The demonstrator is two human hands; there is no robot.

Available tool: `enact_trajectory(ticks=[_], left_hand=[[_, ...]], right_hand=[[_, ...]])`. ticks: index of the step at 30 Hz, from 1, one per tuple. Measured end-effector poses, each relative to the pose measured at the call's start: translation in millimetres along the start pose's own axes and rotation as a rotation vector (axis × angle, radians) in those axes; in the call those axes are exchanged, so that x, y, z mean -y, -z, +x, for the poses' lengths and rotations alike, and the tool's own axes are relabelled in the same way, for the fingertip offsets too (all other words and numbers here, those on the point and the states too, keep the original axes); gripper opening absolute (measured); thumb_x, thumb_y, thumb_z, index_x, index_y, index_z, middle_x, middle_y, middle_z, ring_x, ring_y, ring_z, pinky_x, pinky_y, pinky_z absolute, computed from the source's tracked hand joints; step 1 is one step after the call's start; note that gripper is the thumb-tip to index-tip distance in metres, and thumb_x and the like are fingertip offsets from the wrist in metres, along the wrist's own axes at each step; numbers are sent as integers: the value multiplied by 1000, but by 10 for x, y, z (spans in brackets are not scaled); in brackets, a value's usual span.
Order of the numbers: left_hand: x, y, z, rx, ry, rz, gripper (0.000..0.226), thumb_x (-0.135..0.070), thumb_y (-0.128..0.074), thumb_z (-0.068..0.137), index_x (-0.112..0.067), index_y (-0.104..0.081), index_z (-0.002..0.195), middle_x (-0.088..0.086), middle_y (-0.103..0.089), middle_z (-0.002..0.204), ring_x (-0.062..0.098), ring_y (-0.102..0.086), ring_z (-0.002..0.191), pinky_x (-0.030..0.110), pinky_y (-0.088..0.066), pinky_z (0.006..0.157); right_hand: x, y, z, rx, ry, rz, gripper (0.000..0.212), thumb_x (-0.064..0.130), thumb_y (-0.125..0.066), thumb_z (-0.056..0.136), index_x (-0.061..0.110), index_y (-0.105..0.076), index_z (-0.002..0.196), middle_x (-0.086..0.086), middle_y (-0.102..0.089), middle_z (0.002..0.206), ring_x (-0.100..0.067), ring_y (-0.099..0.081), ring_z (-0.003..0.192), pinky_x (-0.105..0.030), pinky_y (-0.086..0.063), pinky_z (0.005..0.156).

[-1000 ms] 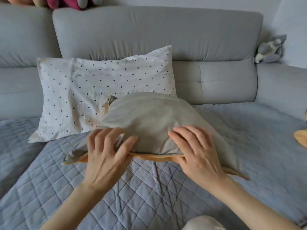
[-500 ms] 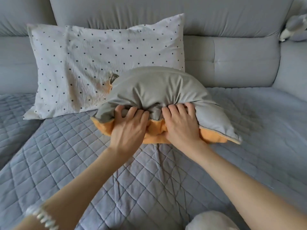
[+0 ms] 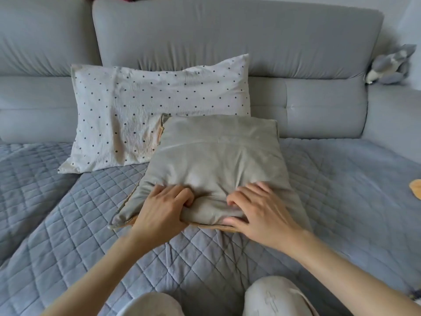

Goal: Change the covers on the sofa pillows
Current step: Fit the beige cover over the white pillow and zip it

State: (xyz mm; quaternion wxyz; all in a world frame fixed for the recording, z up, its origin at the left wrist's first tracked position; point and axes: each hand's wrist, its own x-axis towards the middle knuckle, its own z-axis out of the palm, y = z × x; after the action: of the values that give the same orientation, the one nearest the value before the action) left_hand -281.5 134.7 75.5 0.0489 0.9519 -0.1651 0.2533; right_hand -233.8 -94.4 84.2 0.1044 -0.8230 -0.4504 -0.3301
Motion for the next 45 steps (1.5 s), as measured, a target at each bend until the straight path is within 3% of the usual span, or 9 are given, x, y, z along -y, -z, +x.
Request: enact_trajectory(ticks=[5,11,16,20,25,28,35,41,45], left_hand=[[-41,-110,-364,-458,-119,287,32,-23,-62,83,-20,-51,113,10,-46,114,30,-46,101,48,-37,90],[202,-448,-430,-356,-104,410,53,-40,-60,89,-25,-42,136,8,-46,133,33,-49,116,54,-36,102],[277,-665,8,-382,-31,381,45,-24,-64,88,-15,-54,131,6,-63,120,31,-61,101,44,-45,87],[202,-827,408,-364,30,355,25,-9,-55,83,-14,-65,105,2,-66,88,27,-61,76,38,-38,70],[103,-656,491,-132,100,261,24,-14,-44,70,-15,-62,86,1,-60,68,26,-61,61,31,-42,58],[129,-387,306,-60,44,125,33,-13,-65,50,-22,-62,82,-6,-65,66,23,-62,51,24,-43,48],[-8,-311,-91,-271,-3,273,54,-31,-75,61,-19,-48,106,4,-56,97,24,-52,86,36,-32,75],[-81,-542,14,-469,-72,401,56,-57,-58,83,-32,-45,132,11,-42,122,31,-46,104,60,-36,94],[34,-769,213,-434,-4,488,51,-46,-59,84,-31,-49,132,10,-44,140,33,-44,115,64,-29,99]], right_hand=[[76,118,-494,-95,-143,-194,40,36,-66,79,15,-63,113,-9,-54,123,-27,-47,117,-49,-37,99],[-26,-235,-584,202,-220,-389,103,66,-70,61,17,-33,144,-11,-31,151,-30,-27,140,-59,-22,108],[-368,-647,-173,-59,-211,-476,47,36,-57,82,19,-54,126,-7,-59,124,-29,-54,117,-50,-36,93],[-497,-882,143,-185,-286,-446,30,5,-61,64,17,-64,92,-3,-61,82,-27,-56,81,-42,-33,75],[-470,-724,182,-44,-243,-283,24,13,-61,50,15,-55,74,0,-58,63,-26,-54,63,-36,-26,65],[-390,-474,136,53,-182,-145,24,29,-48,55,16,-56,73,3,-61,60,-23,-60,62,-34,-24,66],[-113,-205,-263,-31,-201,-190,61,22,-78,55,20,-51,110,-4,-57,110,-24,-50,105,-48,-31,97],[23,-413,-217,76,-253,-289,101,58,-79,53,15,-40,136,-14,-38,145,-31,-30,138,-68,-18,104],[-207,-768,-71,-33,-217,-410,59,37,-70,76,17,-52,129,-13,-51,137,-31,-44,130,-65,-28,101]])
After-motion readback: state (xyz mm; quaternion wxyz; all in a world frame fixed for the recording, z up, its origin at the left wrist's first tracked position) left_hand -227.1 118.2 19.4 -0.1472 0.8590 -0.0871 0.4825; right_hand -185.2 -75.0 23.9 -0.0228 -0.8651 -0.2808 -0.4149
